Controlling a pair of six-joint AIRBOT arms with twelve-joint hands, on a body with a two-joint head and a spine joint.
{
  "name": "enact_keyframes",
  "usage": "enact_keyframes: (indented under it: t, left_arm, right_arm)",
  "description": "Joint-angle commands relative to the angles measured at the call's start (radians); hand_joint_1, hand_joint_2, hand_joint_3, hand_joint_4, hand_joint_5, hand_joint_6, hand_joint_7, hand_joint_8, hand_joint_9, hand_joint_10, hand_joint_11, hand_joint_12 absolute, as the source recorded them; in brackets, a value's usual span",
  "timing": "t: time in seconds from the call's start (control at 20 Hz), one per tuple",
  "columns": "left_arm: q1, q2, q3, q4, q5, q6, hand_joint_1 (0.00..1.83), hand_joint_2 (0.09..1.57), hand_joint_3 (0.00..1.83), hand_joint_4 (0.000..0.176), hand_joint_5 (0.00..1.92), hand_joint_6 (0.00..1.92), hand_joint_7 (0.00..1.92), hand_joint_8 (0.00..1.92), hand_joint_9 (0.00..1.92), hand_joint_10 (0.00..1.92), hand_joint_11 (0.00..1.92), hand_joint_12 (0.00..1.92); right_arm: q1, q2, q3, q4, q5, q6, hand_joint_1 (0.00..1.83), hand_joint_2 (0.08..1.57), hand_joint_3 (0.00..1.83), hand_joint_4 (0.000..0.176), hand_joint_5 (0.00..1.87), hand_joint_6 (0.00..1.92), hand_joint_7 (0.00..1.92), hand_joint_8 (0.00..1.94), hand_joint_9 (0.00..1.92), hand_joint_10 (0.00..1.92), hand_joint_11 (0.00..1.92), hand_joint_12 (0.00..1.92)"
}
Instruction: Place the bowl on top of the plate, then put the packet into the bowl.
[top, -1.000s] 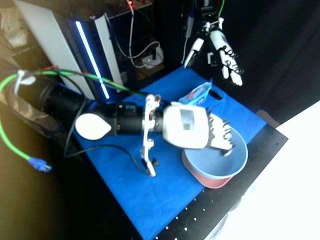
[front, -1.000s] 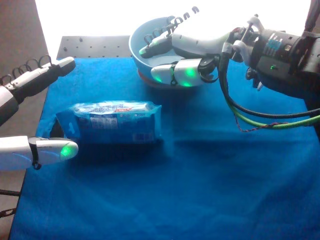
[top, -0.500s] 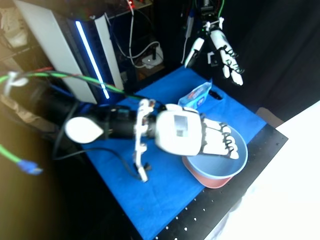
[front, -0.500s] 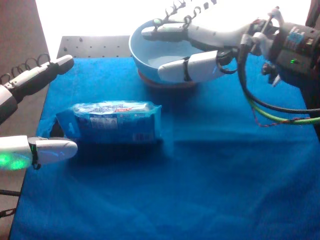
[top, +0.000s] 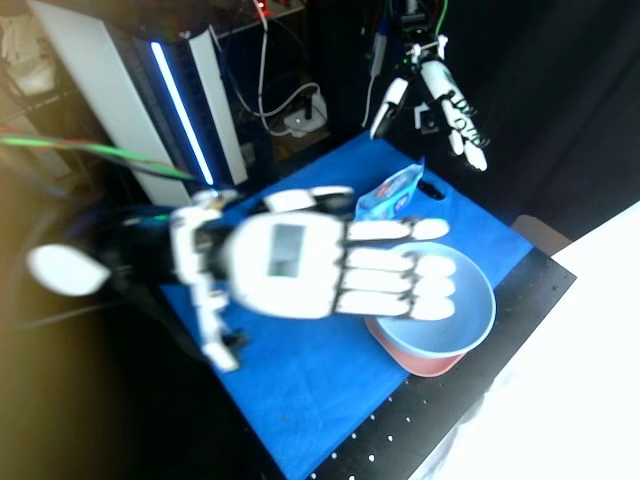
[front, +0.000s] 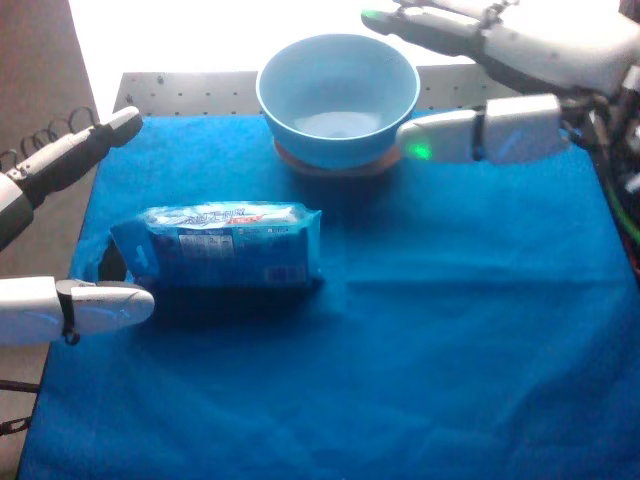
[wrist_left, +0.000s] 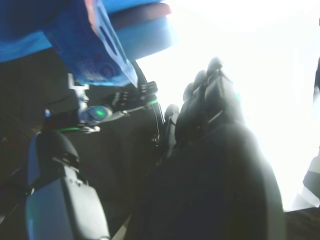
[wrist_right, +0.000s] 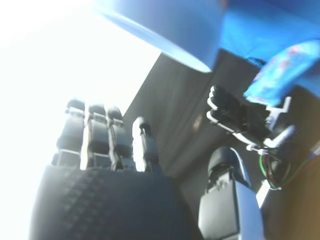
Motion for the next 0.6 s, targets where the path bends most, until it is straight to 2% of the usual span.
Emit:
enact_keyframes:
  t: [0.0, 0.1, 0.15, 0.2, 0.25, 0.35, 0.45, 0.55]
  left_arm:
    - [-0.006, -0.002, 0.000, -0.012, -0.131, -0.007, 0.67, 0.82, 0.00, 0.176, 0.00, 0.00, 0.00, 0.00, 0.00, 0.00, 0.00, 0.00]
    - [-0.006, -0.001, 0.002, -0.018, -0.140, -0.007, 0.71, 0.80, 0.00, 0.170, 0.00, 0.00, 0.00, 0.00, 0.00, 0.00, 0.00, 0.00]
    - [-0.006, 0.000, 0.004, -0.020, -0.141, -0.007, 0.72, 0.79, 0.00, 0.175, 0.00, 0.00, 0.00, 0.00, 0.00, 0.00, 0.00, 0.00]
    - [-0.007, -0.001, 0.008, -0.024, -0.137, -0.007, 0.74, 0.79, 0.00, 0.176, 0.00, 0.00, 0.00, 0.00, 0.00, 0.00, 0.00, 0.00]
    - [-0.007, -0.001, 0.011, -0.027, -0.130, -0.007, 0.77, 0.79, 0.00, 0.176, 0.00, 0.00, 0.00, 0.00, 0.00, 0.00, 0.00, 0.00]
    - [-0.016, -0.003, 0.018, -0.027, -0.117, -0.007, 0.77, 0.78, 0.00, 0.173, 0.00, 0.00, 0.00, 0.00, 0.00, 0.00, 0.00, 0.00]
    - [-0.034, -0.012, 0.034, -0.025, -0.098, -0.007, 0.78, 0.78, 0.00, 0.146, 0.00, 0.00, 0.00, 0.00, 0.00, 0.00, 0.00, 0.00]
    - [-0.075, -0.028, 0.057, -0.012, -0.052, -0.007, 0.79, 0.80, 0.00, 0.156, 0.00, 0.00, 0.00, 0.00, 0.00, 0.00, 0.00, 0.00]
  right_arm:
    - [-0.013, 0.019, -0.017, 0.048, 0.178, 0.003, 0.00, 1.00, 0.00, 0.176, 0.00, 0.00, 0.00, 0.00, 0.00, 0.00, 0.00, 0.00]
    - [-0.090, 0.060, -0.060, 0.108, 0.255, 0.003, 0.00, 1.05, 0.01, 0.176, 0.00, 0.00, 0.00, 0.00, 0.00, 0.00, 0.00, 0.00]
    - [-0.121, 0.075, -0.077, 0.132, 0.287, 0.003, 0.00, 1.12, 0.01, 0.127, 0.00, 0.00, 0.00, 0.00, 0.00, 0.00, 0.00, 0.00]
    - [-0.164, 0.089, -0.096, 0.163, 0.319, 0.003, 0.00, 1.11, 0.00, 0.118, 0.00, 0.00, 0.00, 0.00, 0.00, 0.00, 0.00, 0.00]
    - [-0.204, 0.098, -0.111, 0.190, 0.351, 0.003, 0.00, 1.11, 0.00, 0.151, 0.00, 0.00, 0.00, 0.00, 0.00, 0.00, 0.00, 0.00]
    - [-0.291, 0.121, -0.153, 0.260, 0.435, 0.003, 0.00, 1.14, 0.02, 0.170, 0.00, 0.00, 0.00, 0.00, 0.00, 0.00, 0.00, 0.00]
    - [-0.392, 0.154, -0.207, 0.330, 0.540, 0.003, 0.00, 1.17, 0.02, 0.176, 0.00, 0.00, 0.00, 0.00, 0.00, 0.00, 0.00, 0.00]
    - [-0.450, 0.168, -0.240, 0.363, 0.593, 0.003, 0.00, 1.18, 0.02, 0.176, 0.00, 0.00, 0.00, 0.00, 0.00, 0.00, 0.00, 0.00]
